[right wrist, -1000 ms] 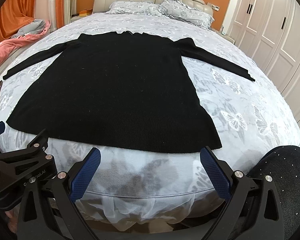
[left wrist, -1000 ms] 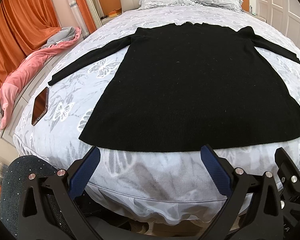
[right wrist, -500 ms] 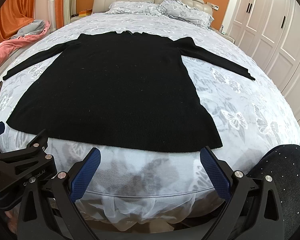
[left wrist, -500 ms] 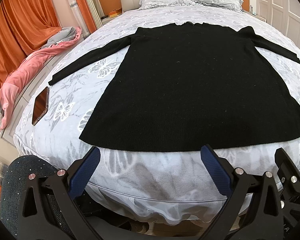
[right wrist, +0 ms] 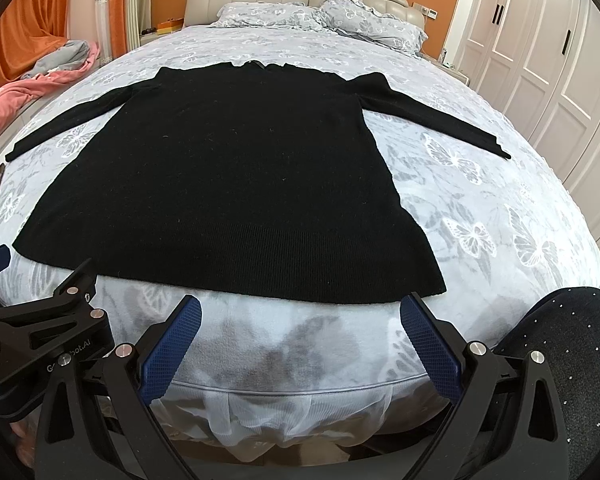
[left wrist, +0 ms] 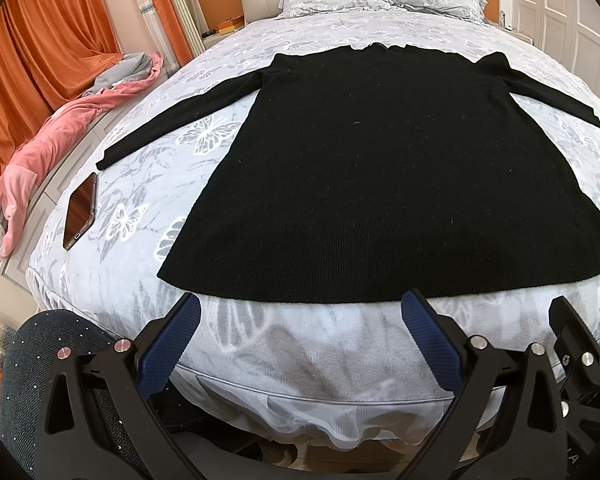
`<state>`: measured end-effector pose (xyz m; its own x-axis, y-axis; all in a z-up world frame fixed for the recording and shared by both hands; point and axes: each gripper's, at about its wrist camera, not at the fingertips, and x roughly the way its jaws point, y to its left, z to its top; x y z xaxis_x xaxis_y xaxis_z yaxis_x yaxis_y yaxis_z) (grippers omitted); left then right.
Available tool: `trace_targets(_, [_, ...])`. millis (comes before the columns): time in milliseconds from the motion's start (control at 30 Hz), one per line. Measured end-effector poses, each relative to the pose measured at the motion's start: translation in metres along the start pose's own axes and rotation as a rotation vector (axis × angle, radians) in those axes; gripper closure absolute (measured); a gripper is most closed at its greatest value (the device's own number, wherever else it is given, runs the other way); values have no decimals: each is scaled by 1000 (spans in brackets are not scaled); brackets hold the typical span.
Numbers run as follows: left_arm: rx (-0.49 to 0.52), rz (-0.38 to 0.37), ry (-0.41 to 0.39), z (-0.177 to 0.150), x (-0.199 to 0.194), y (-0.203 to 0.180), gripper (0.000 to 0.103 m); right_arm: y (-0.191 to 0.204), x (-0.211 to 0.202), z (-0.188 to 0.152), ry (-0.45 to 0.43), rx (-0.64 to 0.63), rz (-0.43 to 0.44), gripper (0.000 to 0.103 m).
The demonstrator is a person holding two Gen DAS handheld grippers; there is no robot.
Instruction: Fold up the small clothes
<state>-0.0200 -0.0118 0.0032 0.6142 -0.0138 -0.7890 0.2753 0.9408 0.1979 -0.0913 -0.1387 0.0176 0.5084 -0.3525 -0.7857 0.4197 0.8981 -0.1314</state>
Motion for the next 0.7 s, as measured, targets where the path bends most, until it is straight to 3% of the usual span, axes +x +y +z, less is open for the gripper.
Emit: trace_targets(700, [-4, 4, 8, -2, 2, 2, 5, 0, 3, -3, 16, 5, 7, 5])
